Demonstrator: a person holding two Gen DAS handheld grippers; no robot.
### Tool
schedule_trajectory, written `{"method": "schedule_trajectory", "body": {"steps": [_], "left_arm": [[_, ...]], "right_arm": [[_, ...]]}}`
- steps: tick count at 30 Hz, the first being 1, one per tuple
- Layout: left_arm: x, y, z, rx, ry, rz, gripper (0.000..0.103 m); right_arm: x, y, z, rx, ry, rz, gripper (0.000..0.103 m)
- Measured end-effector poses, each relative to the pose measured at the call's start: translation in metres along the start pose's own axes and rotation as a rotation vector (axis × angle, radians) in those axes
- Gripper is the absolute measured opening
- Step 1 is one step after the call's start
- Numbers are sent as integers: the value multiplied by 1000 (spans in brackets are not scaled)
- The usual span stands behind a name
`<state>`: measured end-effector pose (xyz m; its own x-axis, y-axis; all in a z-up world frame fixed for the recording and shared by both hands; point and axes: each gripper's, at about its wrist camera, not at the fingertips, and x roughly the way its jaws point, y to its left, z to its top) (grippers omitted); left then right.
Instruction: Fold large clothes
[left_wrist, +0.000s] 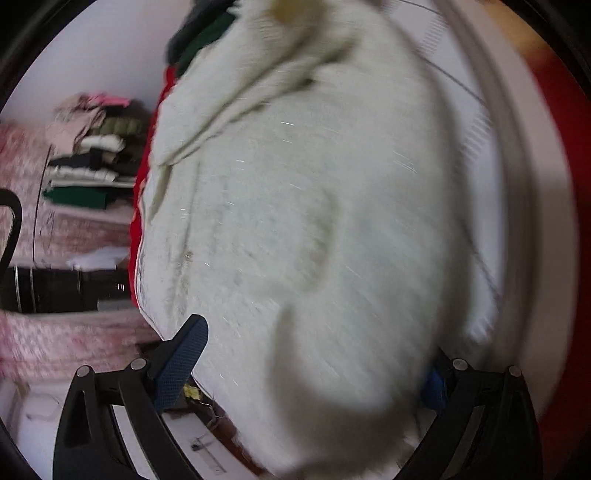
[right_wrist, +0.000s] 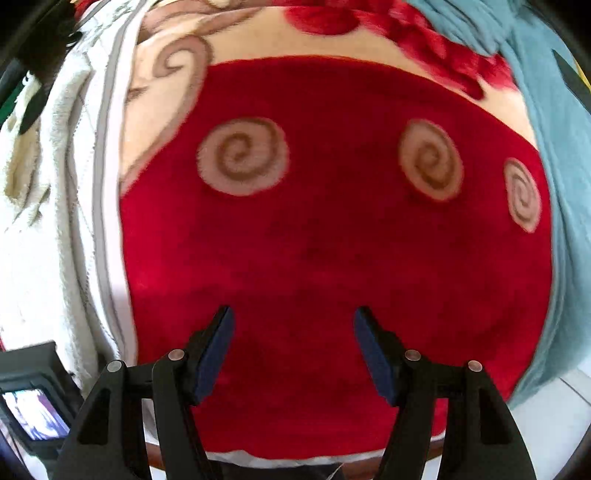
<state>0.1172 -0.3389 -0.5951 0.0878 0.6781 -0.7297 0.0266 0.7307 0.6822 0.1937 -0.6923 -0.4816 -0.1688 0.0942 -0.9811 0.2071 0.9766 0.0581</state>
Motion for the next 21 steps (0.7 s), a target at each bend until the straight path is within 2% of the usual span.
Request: {"method": "schedule_trajectory", "body": {"steps": [1, 2, 3, 4, 5, 8, 10, 11, 12, 14, 16, 17, 19, 20, 21], "left_arm": [[4, 10, 5, -26, -10, -7, 61], [5, 16, 6, -45, -7, -22, 47], [7, 25, 7, -75, -8, -50, 25], [8, 41, 10, -116, -20, -81, 15], [6, 50, 10, -142, -31, -90, 14], [1, 83, 14, -211, -64, -130, 11], [-3, 105, 17, -242, -81, -156, 10], [-5, 109, 18, -252, -85, -161, 10], [-6, 116, 19, -260, -93, -163, 10], [-5, 132, 20, -271, -108, -181, 10], [0, 145, 22, -278, -111, -201, 10], [-1, 145, 22, -279, -111, -210, 10], [5, 151, 23, -267, -118, -230, 10], [3, 148, 23, -262, -121, -236, 10], [6, 151, 23, -262, -123, -248, 10]], "right_arm": [[0, 5, 6, -12, -2, 16, 69], [0, 14, 12, -21, -4, 37, 69], [0, 19, 15, -26, -4, 58, 69], [1, 28, 24, -34, -6, 98, 69], [0, 36, 33, -38, -12, 127, 69], [-9, 69, 63, -75, -63, 314, 70], [-17, 91, 79, -95, -93, 466, 88], [-21, 98, 85, -96, -104, 525, 91], [-26, 110, 94, -89, -113, 651, 91], [-26, 129, 110, -72, -123, 761, 92], [-17, 150, 111, -50, -121, 845, 94], [-8, 177, 89, -40, -117, 859, 94], [8, 219, 94, -3, -56, 855, 94], [24, 235, 106, 10, -23, 859, 90], [30, 245, 111, 39, 0, 888, 59]]}}
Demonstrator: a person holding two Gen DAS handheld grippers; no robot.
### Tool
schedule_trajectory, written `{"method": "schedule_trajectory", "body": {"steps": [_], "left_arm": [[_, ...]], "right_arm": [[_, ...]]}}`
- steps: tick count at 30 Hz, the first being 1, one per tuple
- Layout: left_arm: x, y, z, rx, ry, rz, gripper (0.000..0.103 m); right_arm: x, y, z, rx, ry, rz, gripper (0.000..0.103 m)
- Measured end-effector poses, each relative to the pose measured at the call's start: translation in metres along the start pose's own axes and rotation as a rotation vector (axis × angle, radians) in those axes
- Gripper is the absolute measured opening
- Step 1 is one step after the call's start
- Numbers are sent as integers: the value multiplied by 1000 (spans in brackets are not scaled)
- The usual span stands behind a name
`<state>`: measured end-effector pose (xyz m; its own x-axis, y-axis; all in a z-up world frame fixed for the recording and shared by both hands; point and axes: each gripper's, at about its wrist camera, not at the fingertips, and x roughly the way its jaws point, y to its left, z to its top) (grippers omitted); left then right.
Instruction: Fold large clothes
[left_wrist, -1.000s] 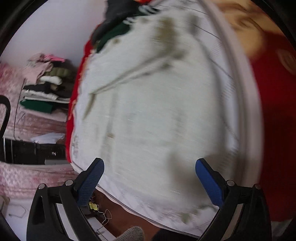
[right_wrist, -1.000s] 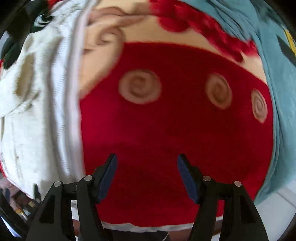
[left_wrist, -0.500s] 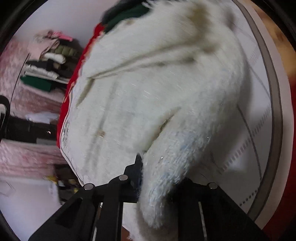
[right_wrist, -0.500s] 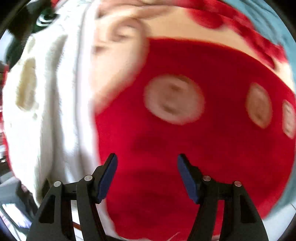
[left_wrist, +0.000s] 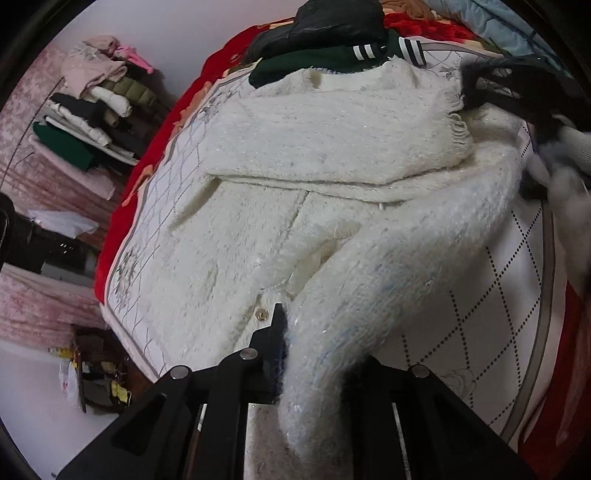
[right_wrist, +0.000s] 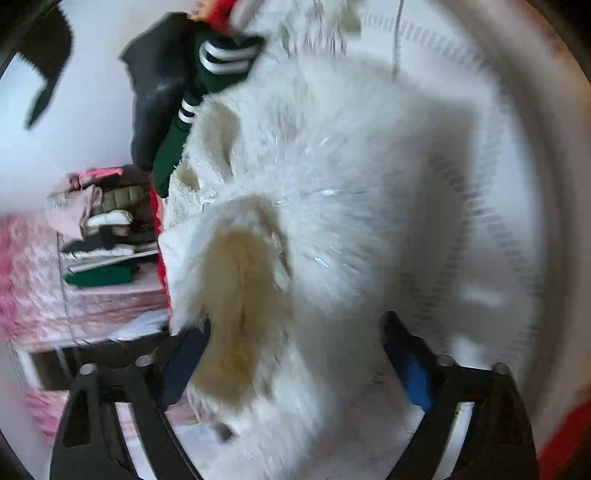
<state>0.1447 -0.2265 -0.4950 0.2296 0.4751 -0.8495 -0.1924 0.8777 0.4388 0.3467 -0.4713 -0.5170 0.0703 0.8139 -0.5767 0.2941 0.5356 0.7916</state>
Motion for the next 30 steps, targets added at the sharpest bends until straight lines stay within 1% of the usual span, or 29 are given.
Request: {"method": "schedule_trajectory", "body": {"steps": [1, 2, 3, 4, 5, 9, 11, 13, 15, 16, 17, 18, 19, 20, 21, 22, 23, 24, 25, 26, 27, 28, 29, 30], "left_arm": [[2, 7, 1, -4, 1, -20, 10], [2, 12, 2, -3, 1, -37, 10], [3, 18, 3, -2, 2, -54, 10], [2, 30, 4, -4, 2, -82, 10], [1, 39, 6, -7, 1, -100, 10], [-7, 90, 13, -32, -2, -196, 10], [-6, 120, 19, -54, 10, -240, 10], [3, 156, 25, -107, 33, -280, 10], [17, 183, 30, -155, 60, -304, 10], [30, 201, 32, -192, 79, -317, 10], [42, 212, 32, -218, 100, -325, 10], [56, 226, 32, -254, 126, -336, 11], [72, 240, 31, -291, 155, -349, 17], [84, 248, 29, -318, 179, -358, 17], [100, 259, 26, -354, 204, -370, 17], [120, 272, 21, -405, 233, -391, 19], [133, 281, 16, -440, 253, -400, 20], [144, 294, 12, -480, 272, -404, 24], [154, 304, 7, -519, 281, -409, 32], [163, 317, 1, -565, 289, -401, 38], [167, 329, -4, -600, 289, -386, 54], [171, 340, -9, -636, 282, -381, 69], [175, 350, -15, -672, 274, -366, 74], [178, 356, -19, -691, 275, -346, 76]], "right_arm": [[9, 6, 3, 18, 1, -39, 32], [23, 17, 11, 18, -12, -88, 30], [44, 30, 15, 11, -29, -111, 26], [47, 41, 9, 0, -39, -123, 23], [61, 63, 9, -22, -52, -145, 23], [53, 150, -11, -119, -77, -224, 21], [48, 186, -29, -174, -79, -274, 21], [56, 225, -30, -220, -74, -319, 21], [80, 260, -38, -274, -54, -378, 21], [79, 264, -48, -290, -45, -398, 21], [105, 285, -51, -316, -17, -445, 21], [127, 300, -51, -327, 1, -472, 21], [145, 310, -56, -334, 18, -502, 21], [165, 319, -59, -350, 40, -541, 21], [195, 329, -61, -382, 74, -601, 22], [223, 333, -61, -377, 91, -641, 25], [244, 336, -58, -364, 104, -656, 30], [274, 338, -59, -367, 148, -679, 40], [292, 339, -61, -378, 181, -682, 55], [308, 337, -59, -385, 204, -670, 65], [322, 341, -58, -389, 228, -628, 82], [325, 348, -58, -399, 238, -551, 89], [328, 354, -56, -410, 241, -490, 89], [317, 359, -57, -421, 252, -366, 89]]}}
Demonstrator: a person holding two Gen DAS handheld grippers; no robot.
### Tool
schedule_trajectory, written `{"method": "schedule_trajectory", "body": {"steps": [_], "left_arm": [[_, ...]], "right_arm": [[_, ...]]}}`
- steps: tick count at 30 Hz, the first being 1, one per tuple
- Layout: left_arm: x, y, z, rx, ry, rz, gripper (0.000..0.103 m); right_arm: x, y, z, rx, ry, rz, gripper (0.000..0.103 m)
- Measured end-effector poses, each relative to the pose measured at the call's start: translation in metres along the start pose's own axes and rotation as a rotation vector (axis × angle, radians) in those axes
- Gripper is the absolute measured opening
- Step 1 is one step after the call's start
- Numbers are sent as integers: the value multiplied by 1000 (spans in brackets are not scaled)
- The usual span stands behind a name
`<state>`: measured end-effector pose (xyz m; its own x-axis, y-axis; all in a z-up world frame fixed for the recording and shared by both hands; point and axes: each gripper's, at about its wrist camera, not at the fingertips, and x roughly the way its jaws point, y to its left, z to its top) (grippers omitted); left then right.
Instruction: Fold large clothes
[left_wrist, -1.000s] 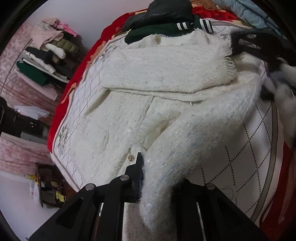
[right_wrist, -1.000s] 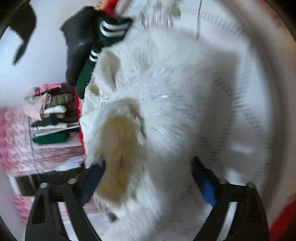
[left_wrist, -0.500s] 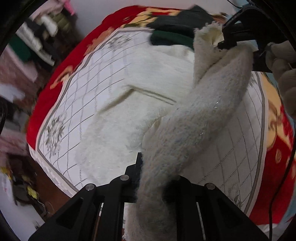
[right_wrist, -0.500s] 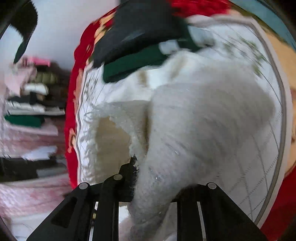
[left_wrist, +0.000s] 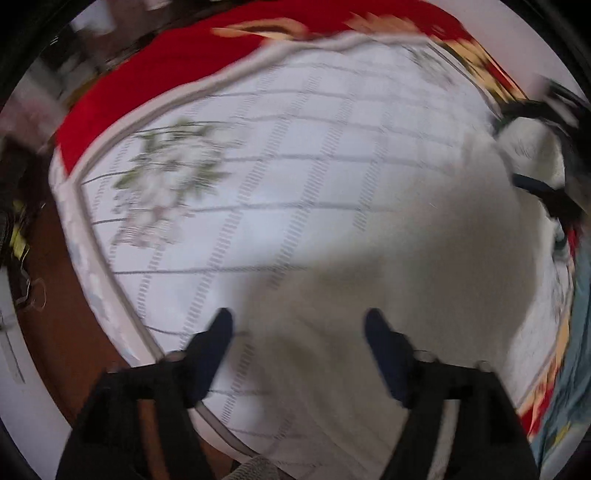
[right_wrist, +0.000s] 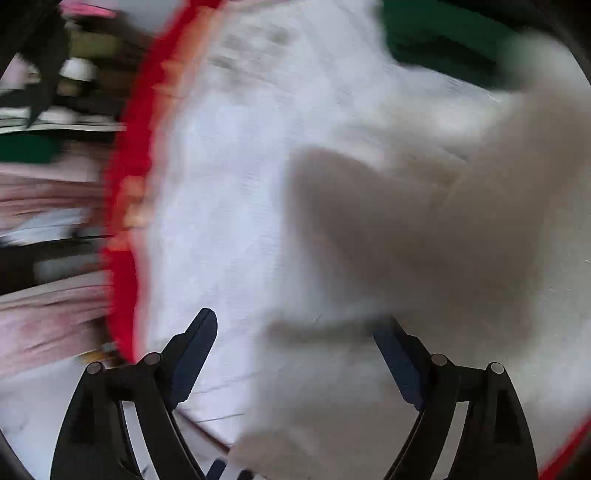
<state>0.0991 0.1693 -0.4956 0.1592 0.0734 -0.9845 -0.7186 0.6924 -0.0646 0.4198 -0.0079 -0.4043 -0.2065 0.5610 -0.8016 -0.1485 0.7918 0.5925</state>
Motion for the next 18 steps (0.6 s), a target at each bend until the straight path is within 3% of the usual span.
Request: {"method": "schedule_trajectory", "body": {"steps": [1, 2, 3, 5, 6, 8, 10, 11, 14, 15, 16, 18], "left_arm": [[3, 4, 1, -10, -2, 16, 76], [8, 6, 3, -6, 3, 26, 76], [14, 4, 3, 7, 13, 40, 76], [23, -1, 6, 33, 6, 63, 76], [27, -5, 7, 47, 0, 78, 76], [41, -16, 8, 74, 9, 99, 76], [60, -24, 11, 99, 22, 134, 76], [67, -27, 11, 106, 27, 140, 76], [77, -35, 14, 122, 22, 158, 76], [77, -38, 14, 131, 18, 165, 76], [76, -40, 15, 140, 10, 173, 76], [72, -45, 13, 161, -1, 202, 76]], "right_arm": [[-10, -4, -3, 0, -41, 171, 89], [-22, -12, -8, 3, -57, 237, 89], [-40, -29, -16, 27, -109, 245, 89], [-72, -69, -30, 98, -228, 152, 89], [-90, -103, -41, 166, -295, 64, 89], [-101, -155, -53, 272, -333, -63, 89], [-96, -201, -61, 351, -328, -120, 89], [-87, -221, -62, 379, -311, -96, 89], [-48, -256, -59, 432, -255, 131, 88], [-40, -260, -60, 430, -279, 198, 86], [-40, -260, -62, 413, -318, 214, 59], [-44, -259, -76, 426, -347, 270, 44]]}}
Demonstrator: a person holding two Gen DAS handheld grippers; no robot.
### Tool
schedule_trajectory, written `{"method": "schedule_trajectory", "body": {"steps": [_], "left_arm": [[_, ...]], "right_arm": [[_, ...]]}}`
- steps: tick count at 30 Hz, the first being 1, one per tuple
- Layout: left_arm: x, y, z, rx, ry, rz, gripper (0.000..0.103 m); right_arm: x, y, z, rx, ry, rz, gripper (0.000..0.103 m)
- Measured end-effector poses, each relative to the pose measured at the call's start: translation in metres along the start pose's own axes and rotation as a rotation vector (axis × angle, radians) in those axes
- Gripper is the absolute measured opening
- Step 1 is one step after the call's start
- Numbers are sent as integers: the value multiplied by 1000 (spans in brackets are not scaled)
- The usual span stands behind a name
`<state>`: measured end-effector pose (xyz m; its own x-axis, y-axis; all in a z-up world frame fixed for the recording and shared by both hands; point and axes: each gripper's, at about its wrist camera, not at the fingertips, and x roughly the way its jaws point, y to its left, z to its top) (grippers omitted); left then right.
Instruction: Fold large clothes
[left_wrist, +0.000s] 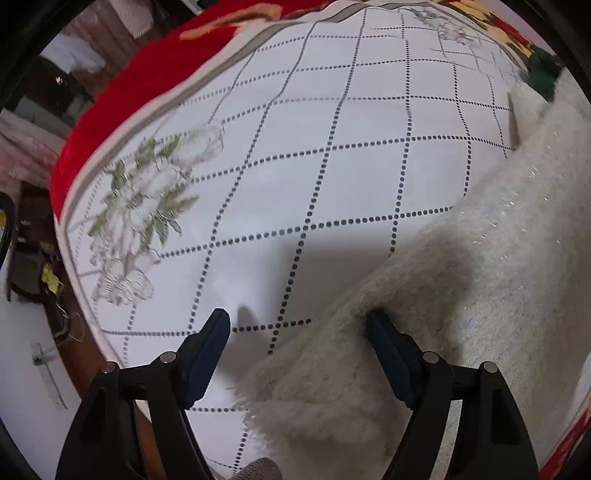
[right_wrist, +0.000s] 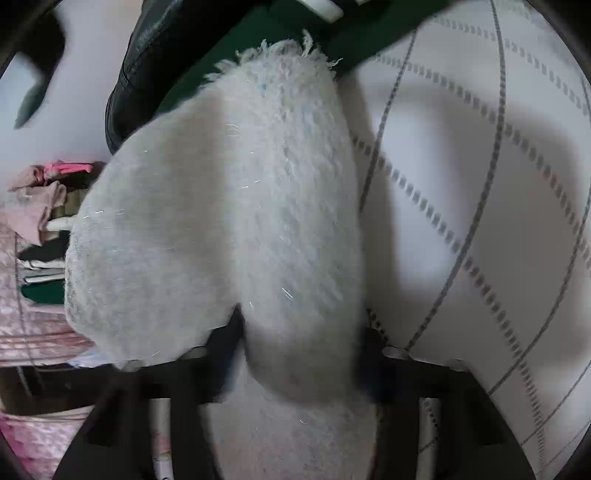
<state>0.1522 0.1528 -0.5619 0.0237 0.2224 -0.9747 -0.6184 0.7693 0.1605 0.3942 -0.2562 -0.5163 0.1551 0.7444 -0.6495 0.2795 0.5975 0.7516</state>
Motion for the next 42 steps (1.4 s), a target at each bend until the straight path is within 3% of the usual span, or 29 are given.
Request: {"method": "schedule_trajectory", "body": {"steps": [3, 8, 11, 12, 15, 18, 21, 23, 24, 28, 31, 35, 40, 42], "left_arm": [[-13, -4, -2, 30, -4, 22, 76], [-54, -14, -13, 119, -62, 27, 76], [-70, -30, -22, 154, -70, 14, 76], [-75, -36, -28, 165, -68, 9, 76], [-85, -60, -37, 203, -54, -26, 76], [-95, -92, -54, 246, -45, -70, 76], [-99, -127, -62, 271, -52, -118, 76], [-98, -148, -61, 283, -69, -133, 76], [-99, -160, -60, 287, -79, -139, 76], [-84, -195, -53, 303, -114, -147, 76], [-62, -210, -45, 328, -149, -122, 76], [-39, -198, -29, 266, -64, -152, 76], [-43, -147, -24, 147, 10, -182, 76], [-50, -127, -31, 100, 22, -197, 76]], "right_arm": [[-34, -12, -24, 61, -59, 41, 39], [-129, -71, -113, 286, -128, -51, 40], [-178, -112, -177, 362, -83, -159, 49], [-193, -127, -198, 341, -50, -238, 54], [-231, -141, -222, 205, 6, -419, 56], [-274, -124, -220, 95, -19, -495, 56], [-285, -82, -198, -41, -35, -403, 55], [-263, -61, -172, -138, 12, -324, 40], [-247, -46, -159, -192, 36, -298, 23], [-167, -25, -109, -233, 67, -350, 19], [-112, -47, -87, -221, 126, -447, 7], [-103, -32, -71, -245, 169, -489, 8], [-159, 8, -91, -310, 139, -386, 10], [-156, 15, -119, -366, 241, -363, 10]]}}
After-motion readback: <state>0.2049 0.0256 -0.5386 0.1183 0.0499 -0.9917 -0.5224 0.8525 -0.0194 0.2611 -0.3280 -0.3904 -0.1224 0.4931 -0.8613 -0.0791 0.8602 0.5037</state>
